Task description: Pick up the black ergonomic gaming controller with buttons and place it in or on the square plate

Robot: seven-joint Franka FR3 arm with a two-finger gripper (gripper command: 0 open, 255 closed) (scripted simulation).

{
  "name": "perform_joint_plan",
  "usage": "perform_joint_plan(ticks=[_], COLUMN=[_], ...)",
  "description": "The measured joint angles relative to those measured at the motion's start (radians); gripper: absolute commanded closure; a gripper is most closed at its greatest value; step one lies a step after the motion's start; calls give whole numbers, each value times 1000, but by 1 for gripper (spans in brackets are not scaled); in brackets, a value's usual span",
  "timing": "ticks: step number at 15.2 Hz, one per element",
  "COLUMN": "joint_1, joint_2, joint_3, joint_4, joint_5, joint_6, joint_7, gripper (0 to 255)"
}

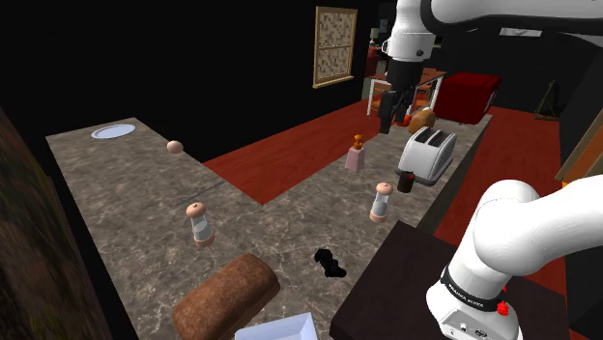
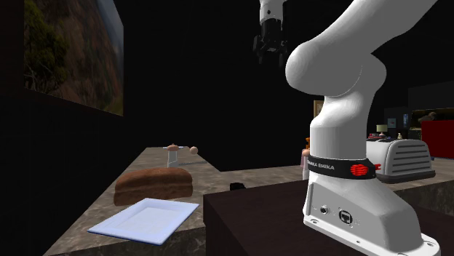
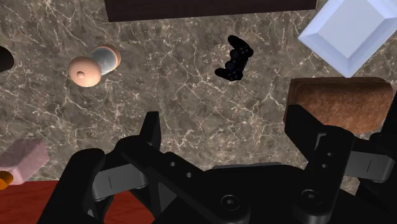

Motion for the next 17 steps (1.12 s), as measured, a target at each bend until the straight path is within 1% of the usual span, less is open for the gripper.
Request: perform_joint_plan(ticks=[2,4,10,13,16,17], joint_1=[0,0,8,17,23,24], joint_2=[-4,-14,-20,11,31,54], joint_3=[3,12,54,80,102,109], joint_4=[-18,-76,-271,-356,-433,-456], joint_5=[1,5,27,40,50,53], joint_6=[14,62,250,367,465,511], joint_7=[5,22,92,131,165,176], gripper=[0,0,0,0,0,0])
